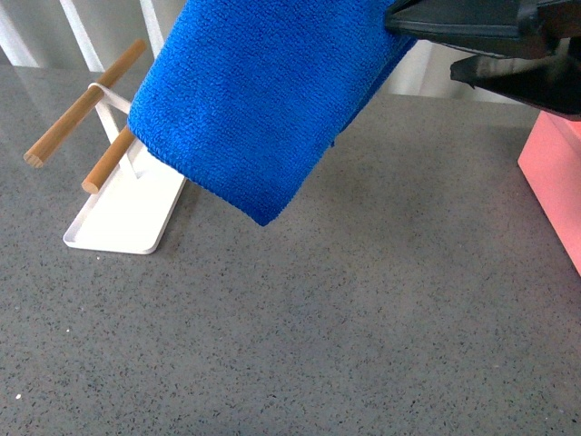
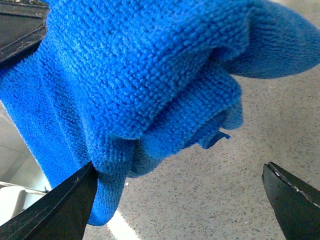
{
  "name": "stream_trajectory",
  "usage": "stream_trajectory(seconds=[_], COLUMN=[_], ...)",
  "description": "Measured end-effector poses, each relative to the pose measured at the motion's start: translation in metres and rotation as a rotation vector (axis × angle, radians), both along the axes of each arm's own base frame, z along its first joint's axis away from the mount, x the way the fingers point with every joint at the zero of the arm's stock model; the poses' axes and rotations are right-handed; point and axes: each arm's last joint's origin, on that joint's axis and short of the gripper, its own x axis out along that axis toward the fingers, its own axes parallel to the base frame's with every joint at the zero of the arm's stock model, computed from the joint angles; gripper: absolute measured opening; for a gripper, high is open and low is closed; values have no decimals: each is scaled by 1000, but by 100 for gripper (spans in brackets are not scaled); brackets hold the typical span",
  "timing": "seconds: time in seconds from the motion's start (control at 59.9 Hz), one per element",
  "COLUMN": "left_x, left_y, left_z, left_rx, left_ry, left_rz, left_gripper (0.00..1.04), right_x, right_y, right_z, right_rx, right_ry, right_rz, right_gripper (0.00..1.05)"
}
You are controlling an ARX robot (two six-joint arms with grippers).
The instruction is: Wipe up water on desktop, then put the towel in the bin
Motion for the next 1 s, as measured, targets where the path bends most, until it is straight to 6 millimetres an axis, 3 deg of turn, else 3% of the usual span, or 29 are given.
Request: stream_trajectory(seconds=[0.334,0.668,1.002], left_x=[0,0,0], left_y=[0,0,0], left_z=[0,0,0], left_rx=[0,0,0], left_ry=[0,0,0], left_rz=[0,0,1], left_gripper=[5,5,5], right_x=[5,23,26], right_y=[30,46,59], right_z=[-4,-11,-8], right_rx=[26,36,59], right_ry=[-52,-107,-126], right_rz=[120,137,143], right_gripper=[98,98,52])
